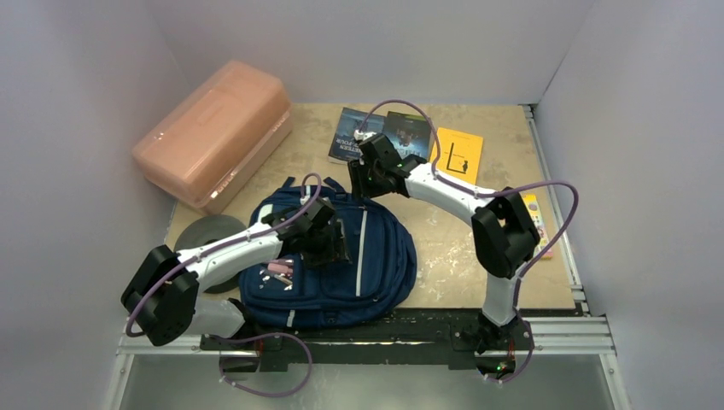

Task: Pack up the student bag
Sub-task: Unzip the student bag at the center of the board.

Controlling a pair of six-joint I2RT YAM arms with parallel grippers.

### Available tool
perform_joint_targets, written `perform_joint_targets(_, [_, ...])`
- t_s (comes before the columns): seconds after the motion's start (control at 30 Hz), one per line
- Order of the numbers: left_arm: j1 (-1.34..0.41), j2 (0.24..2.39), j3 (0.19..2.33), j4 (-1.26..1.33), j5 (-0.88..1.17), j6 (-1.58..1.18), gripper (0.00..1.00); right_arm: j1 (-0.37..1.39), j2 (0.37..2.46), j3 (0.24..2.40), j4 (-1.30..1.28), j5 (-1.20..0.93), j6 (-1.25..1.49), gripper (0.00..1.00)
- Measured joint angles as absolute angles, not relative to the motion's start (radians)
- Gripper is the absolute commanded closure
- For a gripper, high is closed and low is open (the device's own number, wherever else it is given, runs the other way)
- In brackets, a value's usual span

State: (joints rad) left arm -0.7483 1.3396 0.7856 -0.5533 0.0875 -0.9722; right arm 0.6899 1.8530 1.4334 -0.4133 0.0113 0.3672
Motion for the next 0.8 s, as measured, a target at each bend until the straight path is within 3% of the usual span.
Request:
perform_joint_targets(0.07, [-0.746,1.34,0.771,-0.529,0.108,-0.964,0.34,0.696,1.892,1.471,-0.426,0.026,0.356,0.55])
perform_joint_targets(0.33, [-0.735,1.34,0.729,-0.45,0.177,-0.94,0.34,0.741,2.015,1.581,-0.465,0.125,0.326,0.54])
perform_joint_targets(0.4, [-0.725,1.336,0.719,-0.437,0.193,-0.938,0.34,0.755,2.042,1.589,-0.472,0.149,0.321,0.61])
perform_joint_targets(0.53, [-0.712,1.33,0.706,-0.421,0.215,-0.931,0.34,0.776,2.073,1.591,-0.478,0.213,0.323,0.99])
perform_joint_targets(0.8, [-0.656,1.325,0.641,-0.309,0.315,-0.978,0.33,0.742,1.886,1.382,-0.387,0.276,0.405,1.0])
